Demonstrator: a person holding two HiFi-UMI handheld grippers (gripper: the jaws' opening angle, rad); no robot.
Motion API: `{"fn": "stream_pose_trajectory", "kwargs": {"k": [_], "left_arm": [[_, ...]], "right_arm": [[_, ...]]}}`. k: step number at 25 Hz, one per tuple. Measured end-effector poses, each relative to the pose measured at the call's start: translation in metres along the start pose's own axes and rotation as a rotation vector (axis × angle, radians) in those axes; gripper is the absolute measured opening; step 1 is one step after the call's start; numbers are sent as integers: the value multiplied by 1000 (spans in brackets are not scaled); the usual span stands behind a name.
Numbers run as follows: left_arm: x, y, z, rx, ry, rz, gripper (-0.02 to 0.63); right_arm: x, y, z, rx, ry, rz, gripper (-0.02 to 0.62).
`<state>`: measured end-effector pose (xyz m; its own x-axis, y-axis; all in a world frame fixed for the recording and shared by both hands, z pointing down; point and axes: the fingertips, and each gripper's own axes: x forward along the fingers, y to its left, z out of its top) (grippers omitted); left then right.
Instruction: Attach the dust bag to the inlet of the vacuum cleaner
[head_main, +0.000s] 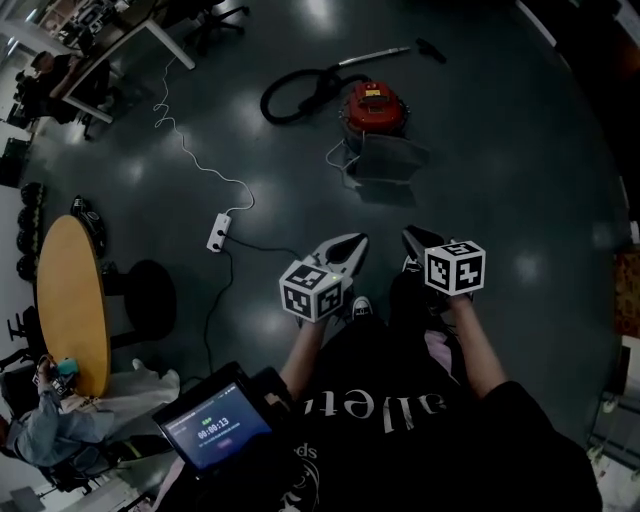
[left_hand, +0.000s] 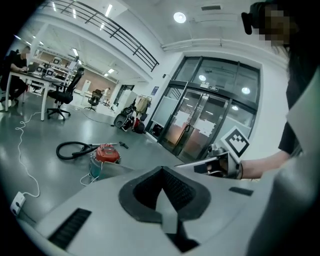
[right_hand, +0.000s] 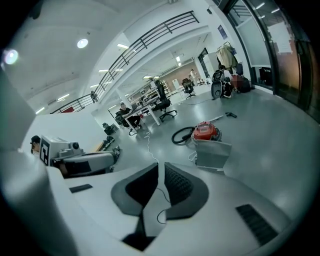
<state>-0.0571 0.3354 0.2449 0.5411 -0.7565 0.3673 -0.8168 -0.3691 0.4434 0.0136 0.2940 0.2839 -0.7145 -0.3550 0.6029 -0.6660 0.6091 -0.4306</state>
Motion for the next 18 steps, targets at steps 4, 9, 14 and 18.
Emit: {"fn": "stream_pose_trajectory", "kwargs": {"k": [4,9,14,18], "left_arm": [[-9,-10,-33,-34,6,-50,5],[-44,-4,-50,-27,3,-9,5],[-41,-38,-39,-5,-20,-23,5],[-36,-59,-41,11,-31,-9,5]], "right_arm": [[-18,10,-30,-1,-6,-50,52],[-11,42,-51,-16,-5,-18,52],[-44,44,-56,-28,-5,-18,52],[-58,39,-69,-39,6,-1,52]]}}
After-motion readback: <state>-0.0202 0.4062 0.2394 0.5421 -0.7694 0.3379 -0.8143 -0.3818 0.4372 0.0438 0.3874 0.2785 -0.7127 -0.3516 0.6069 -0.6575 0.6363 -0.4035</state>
